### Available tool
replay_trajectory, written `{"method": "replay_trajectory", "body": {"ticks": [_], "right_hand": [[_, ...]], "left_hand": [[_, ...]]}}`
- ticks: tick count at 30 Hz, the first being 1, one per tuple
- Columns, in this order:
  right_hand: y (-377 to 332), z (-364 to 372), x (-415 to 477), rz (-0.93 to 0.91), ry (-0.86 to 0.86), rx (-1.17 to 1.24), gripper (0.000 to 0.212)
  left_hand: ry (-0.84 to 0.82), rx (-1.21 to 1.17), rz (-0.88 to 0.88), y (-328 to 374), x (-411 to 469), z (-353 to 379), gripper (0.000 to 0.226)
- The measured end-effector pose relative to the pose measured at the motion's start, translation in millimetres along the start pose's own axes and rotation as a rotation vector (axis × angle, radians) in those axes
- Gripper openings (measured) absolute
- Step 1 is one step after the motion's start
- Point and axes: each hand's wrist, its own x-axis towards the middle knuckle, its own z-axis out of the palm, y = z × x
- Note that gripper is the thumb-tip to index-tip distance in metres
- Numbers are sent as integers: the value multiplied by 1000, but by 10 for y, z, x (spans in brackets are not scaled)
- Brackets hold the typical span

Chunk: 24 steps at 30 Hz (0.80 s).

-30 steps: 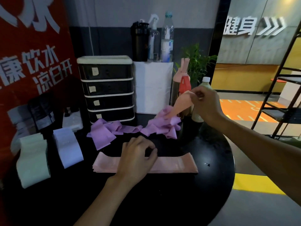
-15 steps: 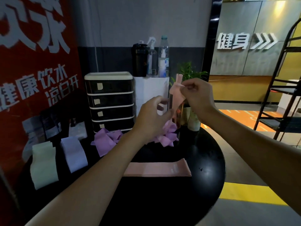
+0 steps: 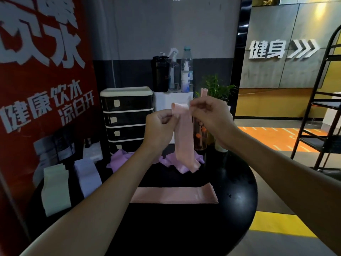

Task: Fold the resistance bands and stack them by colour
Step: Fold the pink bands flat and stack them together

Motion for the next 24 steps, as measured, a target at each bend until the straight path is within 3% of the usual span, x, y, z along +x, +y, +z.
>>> {"method": "replay_trajectory", "body": {"ticks": [5,12,17,21,24], "right_hand": [[-5,-15,-7,-43,-69,-76,21],[-28,49,39,-74,-43,-146,7],[-101,104,37,-153,-41,-187,8],[-182,126,58,-188,-24,-161,9],[-237,151,66,-200,-14,-128,9]], "left_hand": [[-16,-50,-63,76,19,-93,17],[-42,10,-31,180,-14,-189,16],[-10,50,-63,241,-24,-264,12],[-5,59,-85,298,-1,-332,25],[-20,107,-24,364,6,-361,13]]}}
